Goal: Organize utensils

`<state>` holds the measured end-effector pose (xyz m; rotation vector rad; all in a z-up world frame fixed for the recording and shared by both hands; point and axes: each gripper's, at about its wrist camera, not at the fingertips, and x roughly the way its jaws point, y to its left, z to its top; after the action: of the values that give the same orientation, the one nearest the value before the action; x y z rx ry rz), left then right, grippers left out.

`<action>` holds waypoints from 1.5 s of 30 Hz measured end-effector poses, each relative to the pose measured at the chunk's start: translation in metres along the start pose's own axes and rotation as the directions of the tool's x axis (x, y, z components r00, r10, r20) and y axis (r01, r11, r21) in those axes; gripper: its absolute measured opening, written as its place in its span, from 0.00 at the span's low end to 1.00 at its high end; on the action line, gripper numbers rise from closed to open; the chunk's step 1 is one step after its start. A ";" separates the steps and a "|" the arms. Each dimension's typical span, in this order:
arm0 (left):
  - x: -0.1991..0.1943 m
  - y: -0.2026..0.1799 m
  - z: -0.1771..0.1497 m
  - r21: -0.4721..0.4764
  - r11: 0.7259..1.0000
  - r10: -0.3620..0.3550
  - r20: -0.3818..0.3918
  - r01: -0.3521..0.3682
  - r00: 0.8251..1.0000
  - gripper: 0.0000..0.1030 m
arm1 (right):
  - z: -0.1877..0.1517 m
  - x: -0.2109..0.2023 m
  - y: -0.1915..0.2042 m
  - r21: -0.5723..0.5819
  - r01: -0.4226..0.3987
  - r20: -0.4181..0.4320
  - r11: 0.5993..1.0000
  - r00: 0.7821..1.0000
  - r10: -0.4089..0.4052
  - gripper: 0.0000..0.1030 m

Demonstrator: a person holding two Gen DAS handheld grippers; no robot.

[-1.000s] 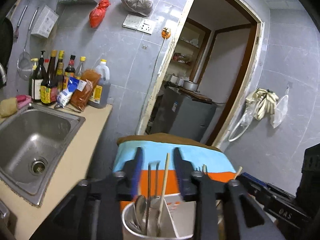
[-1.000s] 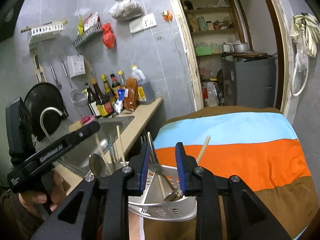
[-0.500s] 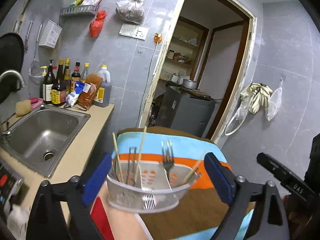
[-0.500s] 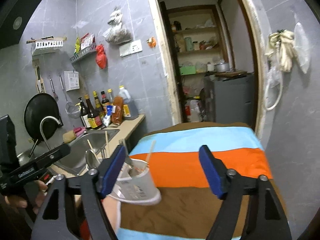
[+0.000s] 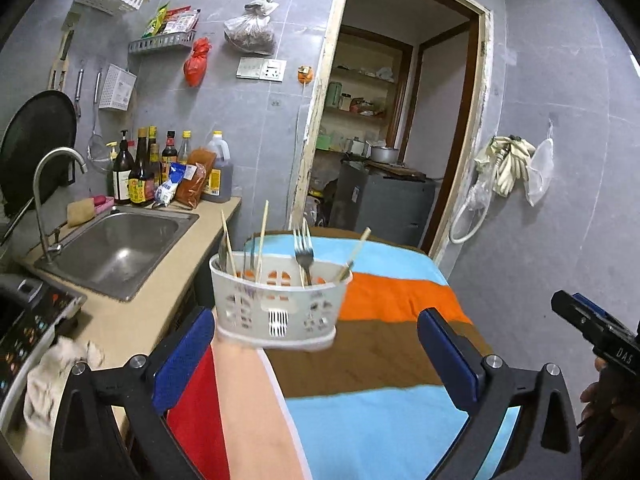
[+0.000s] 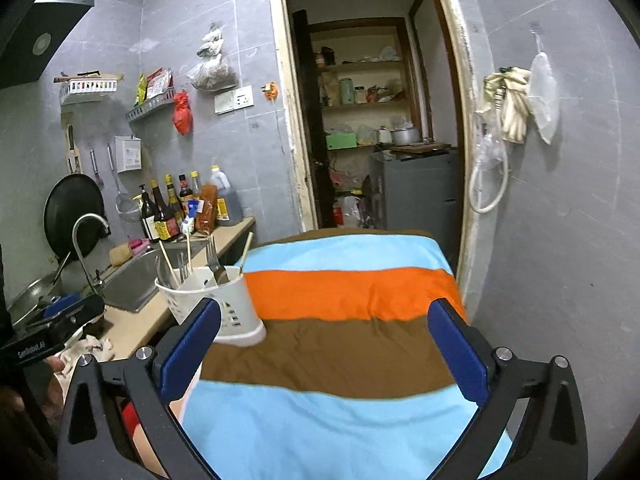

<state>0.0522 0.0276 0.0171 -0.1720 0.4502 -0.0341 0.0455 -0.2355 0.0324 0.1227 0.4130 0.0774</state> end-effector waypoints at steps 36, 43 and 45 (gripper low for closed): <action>-0.036 -0.027 -0.031 0.026 1.000 -0.002 -0.017 0.003 1.000 0.99 | -0.021 -0.029 -0.019 0.012 0.006 -0.022 1.000 1.000 -0.006 0.99; -0.037 -0.029 -0.031 0.027 1.000 0.000 -0.019 0.001 1.000 0.99 | -0.021 -0.029 -0.018 0.011 0.006 -0.021 1.000 1.000 -0.006 0.99; -0.037 -0.030 -0.031 0.027 1.000 0.000 -0.018 0.001 1.000 0.99 | -0.020 -0.029 -0.018 0.011 0.006 -0.022 1.000 1.000 -0.006 0.99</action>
<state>0.0056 -0.0039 0.0105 -0.1452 0.4676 -0.0422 0.0116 -0.2545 0.0228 0.1317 0.4360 0.0707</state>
